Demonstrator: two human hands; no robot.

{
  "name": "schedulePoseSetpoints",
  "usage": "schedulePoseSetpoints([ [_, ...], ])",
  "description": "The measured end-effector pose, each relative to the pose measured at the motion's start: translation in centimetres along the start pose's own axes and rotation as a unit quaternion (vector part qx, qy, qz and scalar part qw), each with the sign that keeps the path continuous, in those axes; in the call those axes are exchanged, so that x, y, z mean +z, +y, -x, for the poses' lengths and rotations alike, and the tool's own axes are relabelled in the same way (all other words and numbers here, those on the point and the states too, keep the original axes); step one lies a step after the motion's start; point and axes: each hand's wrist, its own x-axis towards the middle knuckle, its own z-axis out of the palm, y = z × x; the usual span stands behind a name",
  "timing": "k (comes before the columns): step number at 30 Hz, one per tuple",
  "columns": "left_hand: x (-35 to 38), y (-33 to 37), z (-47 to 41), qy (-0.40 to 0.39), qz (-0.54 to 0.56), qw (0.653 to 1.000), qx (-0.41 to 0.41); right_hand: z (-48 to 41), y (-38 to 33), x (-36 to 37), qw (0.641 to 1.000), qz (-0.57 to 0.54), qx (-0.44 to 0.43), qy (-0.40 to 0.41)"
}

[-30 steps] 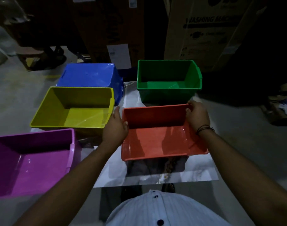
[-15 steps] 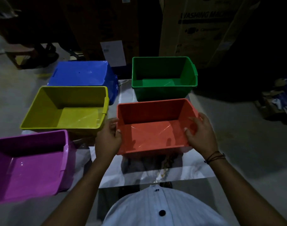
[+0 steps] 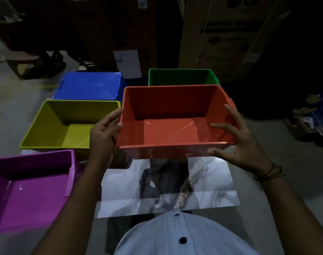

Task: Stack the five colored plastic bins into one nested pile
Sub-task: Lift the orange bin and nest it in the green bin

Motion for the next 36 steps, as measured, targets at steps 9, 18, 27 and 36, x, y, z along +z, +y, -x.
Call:
schedulePoseSetpoints([
  [9,0.8,2.1,0.4,-0.082,-0.099,0.991,0.044,-1.1,-1.2,0.0,0.976,-0.012,0.100,0.191],
  [18,3.3,4.1,0.6,-0.070,-0.127,0.989,0.022,-2.9,-1.3,-0.4,0.964,-0.015,0.177,0.199],
  [27,4.5,5.0,0.7,0.007,-0.290,0.932,0.217,-3.9,-0.4,-2.4,0.978,0.040,0.032,0.204],
  [36,7.8,3.8,-5.1,0.030,-0.279,0.906,0.316,-9.1,2.7,-3.8,0.975,-0.008,0.131,0.177],
])
